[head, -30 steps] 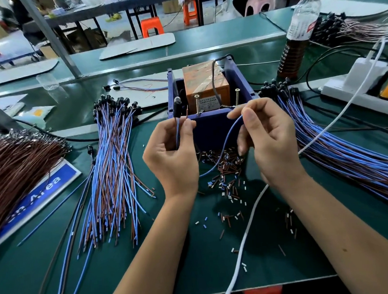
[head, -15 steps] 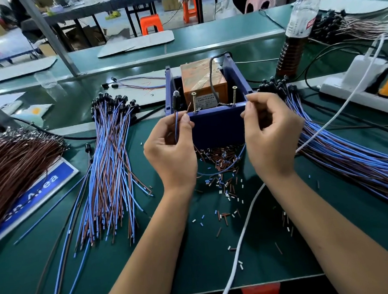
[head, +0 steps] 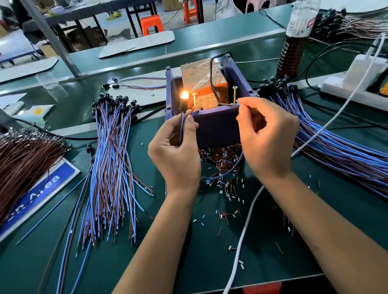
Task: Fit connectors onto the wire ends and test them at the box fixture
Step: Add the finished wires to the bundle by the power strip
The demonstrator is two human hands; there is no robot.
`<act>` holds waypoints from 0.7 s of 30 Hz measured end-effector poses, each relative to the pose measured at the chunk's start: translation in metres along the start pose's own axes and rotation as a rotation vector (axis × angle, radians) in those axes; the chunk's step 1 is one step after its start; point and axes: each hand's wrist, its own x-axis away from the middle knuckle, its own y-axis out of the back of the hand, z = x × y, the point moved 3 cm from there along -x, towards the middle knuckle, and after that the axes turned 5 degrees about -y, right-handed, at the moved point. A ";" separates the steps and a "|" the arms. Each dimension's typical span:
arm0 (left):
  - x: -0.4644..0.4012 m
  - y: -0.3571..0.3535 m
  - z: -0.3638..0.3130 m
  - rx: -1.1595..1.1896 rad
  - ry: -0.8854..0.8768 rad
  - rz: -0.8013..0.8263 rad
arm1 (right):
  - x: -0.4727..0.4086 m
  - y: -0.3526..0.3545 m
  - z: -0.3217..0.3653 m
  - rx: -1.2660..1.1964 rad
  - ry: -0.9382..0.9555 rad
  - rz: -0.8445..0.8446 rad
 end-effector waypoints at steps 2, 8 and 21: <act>0.001 0.000 0.001 -0.010 -0.004 0.007 | 0.000 0.000 -0.001 0.001 -0.002 0.002; 0.001 0.000 -0.001 0.009 -0.011 -0.018 | 0.000 -0.001 -0.003 -0.013 -0.018 -0.006; 0.021 -0.105 -0.068 0.013 0.211 0.434 | -0.028 0.084 -0.035 -0.178 -0.233 -0.189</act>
